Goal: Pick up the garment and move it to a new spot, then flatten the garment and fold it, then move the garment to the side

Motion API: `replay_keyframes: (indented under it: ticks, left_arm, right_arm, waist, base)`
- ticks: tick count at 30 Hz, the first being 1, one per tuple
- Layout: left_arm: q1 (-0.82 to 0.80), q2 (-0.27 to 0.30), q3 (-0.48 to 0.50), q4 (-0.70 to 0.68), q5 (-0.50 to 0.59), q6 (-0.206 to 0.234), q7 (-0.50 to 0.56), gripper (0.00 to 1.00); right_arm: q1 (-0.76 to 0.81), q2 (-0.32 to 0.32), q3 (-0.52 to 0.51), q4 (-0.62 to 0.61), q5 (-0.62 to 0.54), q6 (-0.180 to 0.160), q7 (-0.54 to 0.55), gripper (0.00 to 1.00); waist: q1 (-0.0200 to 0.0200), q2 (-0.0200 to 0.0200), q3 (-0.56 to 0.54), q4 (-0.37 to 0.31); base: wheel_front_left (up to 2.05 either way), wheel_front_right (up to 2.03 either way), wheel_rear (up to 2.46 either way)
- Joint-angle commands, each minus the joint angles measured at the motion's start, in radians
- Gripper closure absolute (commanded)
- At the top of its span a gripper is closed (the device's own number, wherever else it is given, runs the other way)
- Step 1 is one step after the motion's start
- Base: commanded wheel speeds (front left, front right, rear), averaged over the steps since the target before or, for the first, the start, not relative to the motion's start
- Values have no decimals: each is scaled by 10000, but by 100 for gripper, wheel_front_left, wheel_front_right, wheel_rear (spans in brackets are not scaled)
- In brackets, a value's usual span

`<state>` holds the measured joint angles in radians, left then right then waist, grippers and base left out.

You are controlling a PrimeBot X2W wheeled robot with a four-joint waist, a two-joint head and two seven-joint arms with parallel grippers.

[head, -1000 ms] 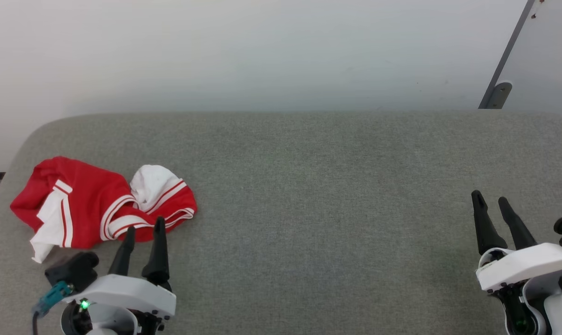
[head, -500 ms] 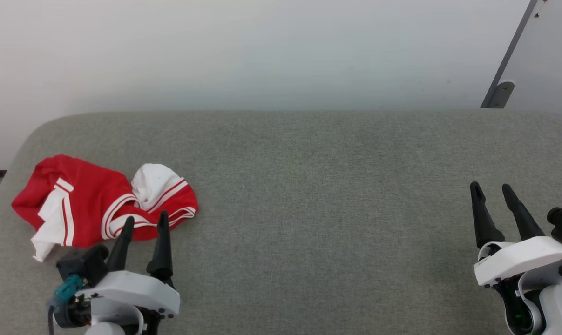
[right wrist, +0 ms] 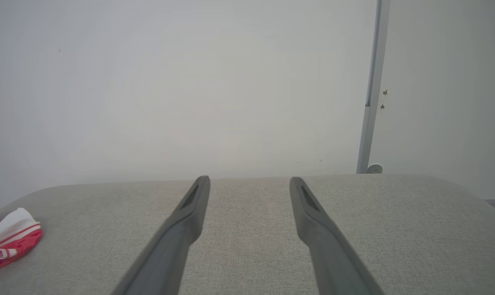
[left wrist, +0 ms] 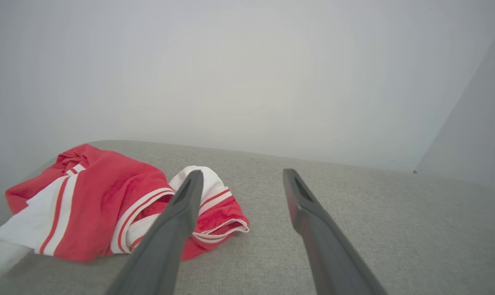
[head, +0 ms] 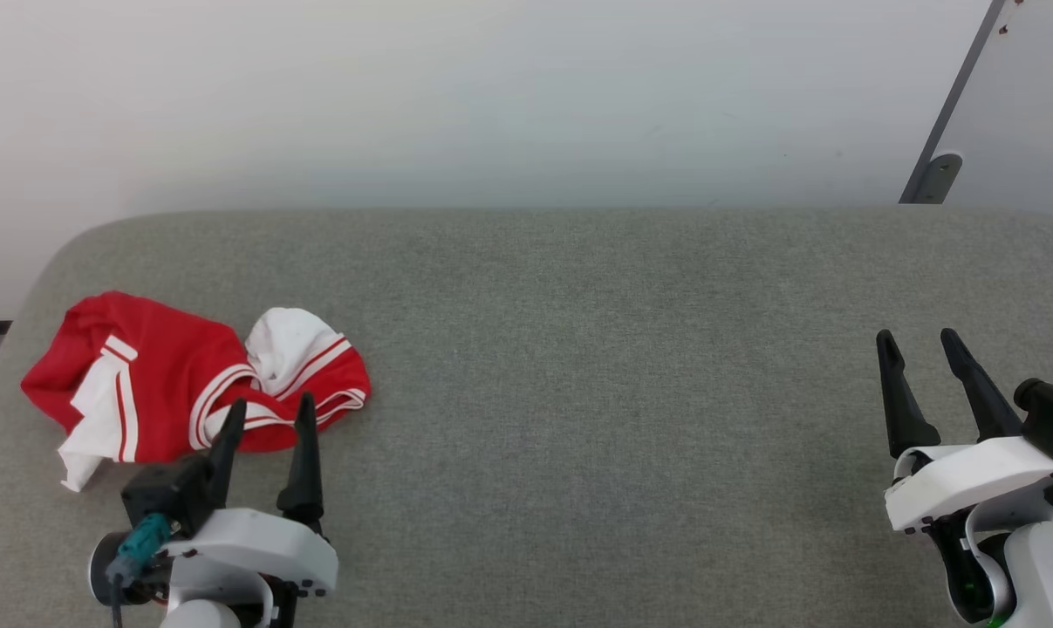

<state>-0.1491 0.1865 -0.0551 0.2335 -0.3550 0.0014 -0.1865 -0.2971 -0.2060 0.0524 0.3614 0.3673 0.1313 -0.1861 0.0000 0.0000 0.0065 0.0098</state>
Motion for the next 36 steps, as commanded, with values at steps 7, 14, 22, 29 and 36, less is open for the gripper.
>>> replay_keyframes:
  ticks: [7, 14, 22, 29, 36]
  left_arm:
    - [-143, -21, 77, 234, 639, -118, -218, 0]
    - [-185, -126, 253, 480, 899, -274, -347, 0]
    - [-233, -199, 613, 633, 1327, -527, -513, 0]
    - [-260, -365, 779, 724, 1835, -662, -636, 0]
    - [-323, -497, 940, 842, 2238, -874, -765, 0]
  right_arm:
    - [-107, -84, 89, -5, -482, -8, -231, 0]
    - [-65, -6, 95, -15, -643, -8, -358, 0]
    - [-79, -10, 29, -40, -980, -9, -515, 0]
    - [-85, 57, -116, -46, -1159, -9, -632, 0]
    - [-17, 121, -275, -51, -1221, -10, -763, 0]
  waist:
    - [0, 0, -36, 4]
    - [0, 0, -44, -15]
    - [0, 0, -63, -45]
    - [0, 0, -92, 26]
    - [0, 0, -105, 206]
  base:
    - [0, 0, 0]
    - [0, 0, 0]
    - [0, 0, 0]
    - [0, 0, 0]
    - [0, 0, 0]
